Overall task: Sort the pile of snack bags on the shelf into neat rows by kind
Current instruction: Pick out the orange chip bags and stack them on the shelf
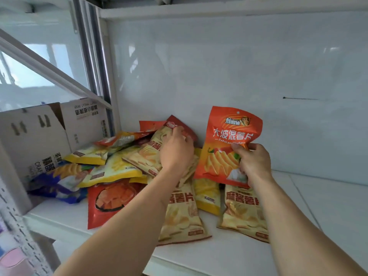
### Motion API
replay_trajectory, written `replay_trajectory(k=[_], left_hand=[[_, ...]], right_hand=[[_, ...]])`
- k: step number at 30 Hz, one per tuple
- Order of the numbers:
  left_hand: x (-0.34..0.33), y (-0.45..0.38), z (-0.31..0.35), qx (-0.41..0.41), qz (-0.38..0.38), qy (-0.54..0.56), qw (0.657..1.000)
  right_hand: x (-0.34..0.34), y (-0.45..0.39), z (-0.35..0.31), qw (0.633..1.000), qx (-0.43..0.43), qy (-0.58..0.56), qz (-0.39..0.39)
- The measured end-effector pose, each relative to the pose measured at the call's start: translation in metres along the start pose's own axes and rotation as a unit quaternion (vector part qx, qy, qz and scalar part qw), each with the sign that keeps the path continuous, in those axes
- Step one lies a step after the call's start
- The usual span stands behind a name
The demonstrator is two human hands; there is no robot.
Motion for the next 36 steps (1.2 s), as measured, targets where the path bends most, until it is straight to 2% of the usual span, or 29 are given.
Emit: replay_trajectory(k=[4,8,11,14,16,20,22,26,29,36], left_hand=[[0.025,-0.047,-0.032,-0.002,0.060,-0.089,0.994],[0.045,-0.092,-0.068,0.049,0.066,-0.186,0.979],[0.052,-0.113,-0.095,0.102,0.013,-0.244,0.964],[0.051,-0.128,-0.115,0.146,-0.091,-0.247,0.954],[0.053,-0.130,-0.117,0.125,-0.143,-0.252,0.949],[0.055,-0.146,-0.125,0.056,-0.183,-0.339,0.921],[0.053,-0.156,-0.141,0.060,-0.202,-0.338,0.917],[0.033,-0.177,-0.182,0.122,-0.232,-0.303,0.916],[0.008,-0.200,-0.219,0.162,-0.229,-0.280,0.918],[0.053,-0.160,-0.178,0.193,-0.244,-0.190,0.931]], right_hand=[[-0.045,0.006,-0.001,1.000,-0.017,-0.003,-0.009],[-0.084,0.012,-0.005,1.000,-0.022,-0.010,-0.019],[-0.103,0.013,-0.010,0.999,-0.021,-0.007,-0.031],[-0.117,0.015,-0.015,0.999,-0.018,-0.014,-0.035],[-0.124,0.017,-0.020,0.999,-0.006,-0.022,-0.040],[-0.135,0.023,-0.026,0.998,0.002,-0.037,-0.050],[-0.139,0.024,-0.027,0.998,0.002,-0.041,-0.052],[-0.144,0.027,-0.028,0.998,0.003,-0.041,-0.052],[-0.146,0.027,-0.026,0.998,-0.001,-0.034,-0.052],[-0.144,0.032,-0.023,0.998,-0.006,-0.036,-0.048]])
Point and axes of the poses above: each hand's wrist, its own y-axis away from the middle knuckle, its own x-axis out of the back of the hand, z = x × y, the point moved 5 cm from there along -y, towards the middle knuckle, and after that the axes turned 9 degrees about x, right-handed, at the moved point
